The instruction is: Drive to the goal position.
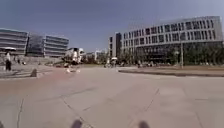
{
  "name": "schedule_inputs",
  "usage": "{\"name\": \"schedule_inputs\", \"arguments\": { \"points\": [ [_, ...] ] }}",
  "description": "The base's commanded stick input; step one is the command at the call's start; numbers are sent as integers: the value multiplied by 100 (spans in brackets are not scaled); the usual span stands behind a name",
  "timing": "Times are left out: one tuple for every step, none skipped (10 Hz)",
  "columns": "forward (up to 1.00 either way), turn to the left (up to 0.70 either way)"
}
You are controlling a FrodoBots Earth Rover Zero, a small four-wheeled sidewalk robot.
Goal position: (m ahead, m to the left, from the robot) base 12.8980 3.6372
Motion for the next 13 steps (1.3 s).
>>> {"name": "schedule_inputs", "arguments": {
  "points": [
    [70,4],
    [70,0],
    [70,0],
    [70,0],
    [70,0],
    [70,0],
    [70,0],
    [70,0],
    [70,0],
    [70,2],
    [70,4],
    [70,10],
    [70,20]
  ]
}}
